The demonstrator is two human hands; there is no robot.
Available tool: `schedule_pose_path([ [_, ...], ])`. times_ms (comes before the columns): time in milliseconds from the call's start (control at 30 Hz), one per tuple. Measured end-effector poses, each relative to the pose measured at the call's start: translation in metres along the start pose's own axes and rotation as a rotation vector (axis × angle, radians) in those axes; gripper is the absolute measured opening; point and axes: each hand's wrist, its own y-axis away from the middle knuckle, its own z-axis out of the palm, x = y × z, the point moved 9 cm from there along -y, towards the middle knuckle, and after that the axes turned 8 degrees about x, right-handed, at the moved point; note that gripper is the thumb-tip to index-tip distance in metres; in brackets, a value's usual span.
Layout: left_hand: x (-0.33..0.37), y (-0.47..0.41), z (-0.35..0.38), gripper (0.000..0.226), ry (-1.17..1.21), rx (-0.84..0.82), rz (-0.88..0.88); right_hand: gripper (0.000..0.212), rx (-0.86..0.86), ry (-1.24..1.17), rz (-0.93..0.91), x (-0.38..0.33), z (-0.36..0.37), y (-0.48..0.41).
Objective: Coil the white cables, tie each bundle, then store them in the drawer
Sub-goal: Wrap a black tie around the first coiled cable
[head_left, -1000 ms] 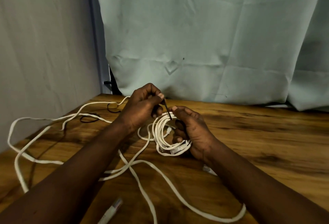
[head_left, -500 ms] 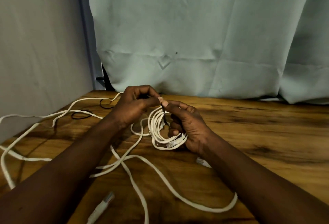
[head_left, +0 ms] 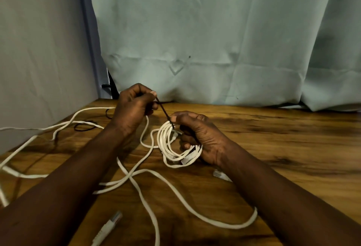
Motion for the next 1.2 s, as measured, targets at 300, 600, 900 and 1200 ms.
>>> schedule_pose_path([
  [300,0.004,0.006,0.011,0.008,-0.112,-0.029,0.080,0.019,0.036,0.056,0.023,-0.001,0.001,0.004],
  [600,0.007,0.005,0.004,0.015,-0.159,0.203,0.178,0.010,0.111,0.171,0.070,-0.001,0.007,0.009],
  [900,-0.005,0.007,0.002,0.007,0.037,0.255,0.041,0.017,0.193,0.073,0.008,0.004,-0.003,0.004],
  [1200,-0.006,0.015,0.028,0.007,0.122,-0.122,-0.060,0.008,0.314,-0.059,-0.053,0.001,-0.017,0.006],
])
